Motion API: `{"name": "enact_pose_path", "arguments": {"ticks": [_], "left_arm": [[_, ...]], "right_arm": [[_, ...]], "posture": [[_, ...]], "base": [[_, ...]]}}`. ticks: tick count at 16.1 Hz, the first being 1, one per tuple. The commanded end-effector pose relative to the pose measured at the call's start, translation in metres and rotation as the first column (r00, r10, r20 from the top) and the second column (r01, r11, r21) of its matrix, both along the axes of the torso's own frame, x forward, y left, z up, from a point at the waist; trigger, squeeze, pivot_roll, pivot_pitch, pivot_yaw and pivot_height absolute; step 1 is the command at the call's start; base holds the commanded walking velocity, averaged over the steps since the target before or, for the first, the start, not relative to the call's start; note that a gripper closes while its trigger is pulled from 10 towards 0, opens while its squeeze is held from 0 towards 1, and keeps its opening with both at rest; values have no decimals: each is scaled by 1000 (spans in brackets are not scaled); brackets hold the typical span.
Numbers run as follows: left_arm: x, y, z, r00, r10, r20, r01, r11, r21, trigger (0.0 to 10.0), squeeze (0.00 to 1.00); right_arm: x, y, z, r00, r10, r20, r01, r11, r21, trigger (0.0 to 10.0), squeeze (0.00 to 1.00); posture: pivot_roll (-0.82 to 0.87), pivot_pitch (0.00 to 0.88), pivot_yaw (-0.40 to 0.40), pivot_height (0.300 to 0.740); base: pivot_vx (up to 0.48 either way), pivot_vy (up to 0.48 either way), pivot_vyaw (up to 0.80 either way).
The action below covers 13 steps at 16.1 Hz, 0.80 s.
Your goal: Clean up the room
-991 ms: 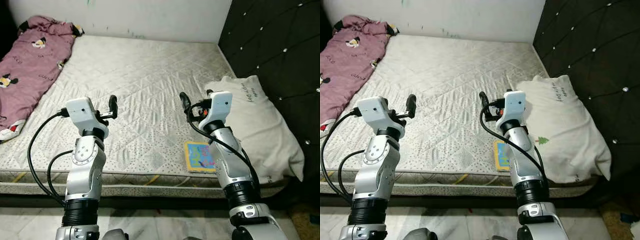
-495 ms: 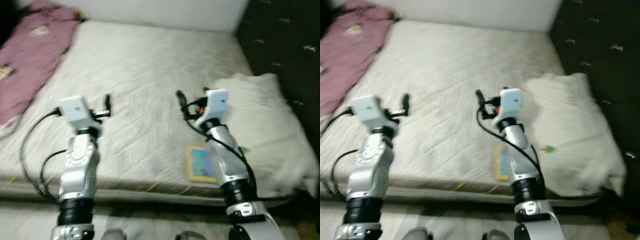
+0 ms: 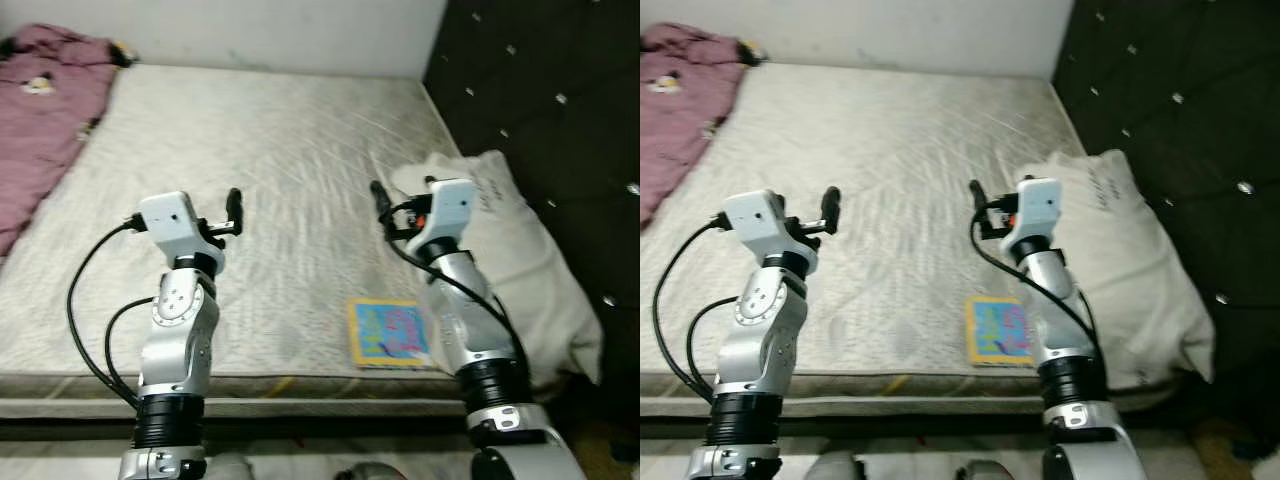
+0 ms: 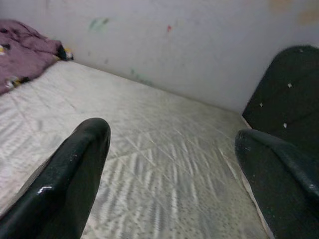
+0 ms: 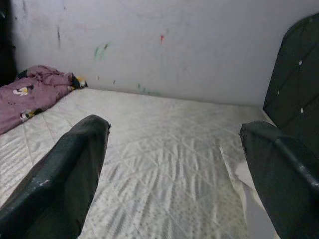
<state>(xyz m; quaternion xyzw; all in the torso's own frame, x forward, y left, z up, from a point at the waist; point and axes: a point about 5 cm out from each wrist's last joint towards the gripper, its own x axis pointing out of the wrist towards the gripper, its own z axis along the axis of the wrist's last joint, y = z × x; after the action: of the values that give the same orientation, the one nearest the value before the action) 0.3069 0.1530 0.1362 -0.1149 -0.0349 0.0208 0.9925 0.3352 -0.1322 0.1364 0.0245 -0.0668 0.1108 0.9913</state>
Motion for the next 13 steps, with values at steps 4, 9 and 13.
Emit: {"name": "enact_pose_path", "arguments": {"ticks": [4, 9, 13], "left_arm": [[-1, 5, 2, 1000, 12, 6, -12, 1000, 6, 10000, 0], [-1, 7, 1, 1000, 25, 1, -25, 1000, -5, 10000, 0], [0, 7, 1, 999, 33, -2, -33, 999, -13, 10000, 0]], "right_arm": [[0, 7, 2, 1000, 23, 7, -23, 1000, 3, 10000, 0], [0, 7, 2, 1000, 28, 3, -28, 1000, 3, 10000, 0], [1, 6, 2, 1000, 28, -1, -28, 1000, 1, 10000, 0]], "posture": [[40, 0, -47, 740], [38, 0, -49, 740], [38, 0, -50, 740]], "base": [[0, 459, 0], [0, 458, 0], [0, 457, 0]]}}
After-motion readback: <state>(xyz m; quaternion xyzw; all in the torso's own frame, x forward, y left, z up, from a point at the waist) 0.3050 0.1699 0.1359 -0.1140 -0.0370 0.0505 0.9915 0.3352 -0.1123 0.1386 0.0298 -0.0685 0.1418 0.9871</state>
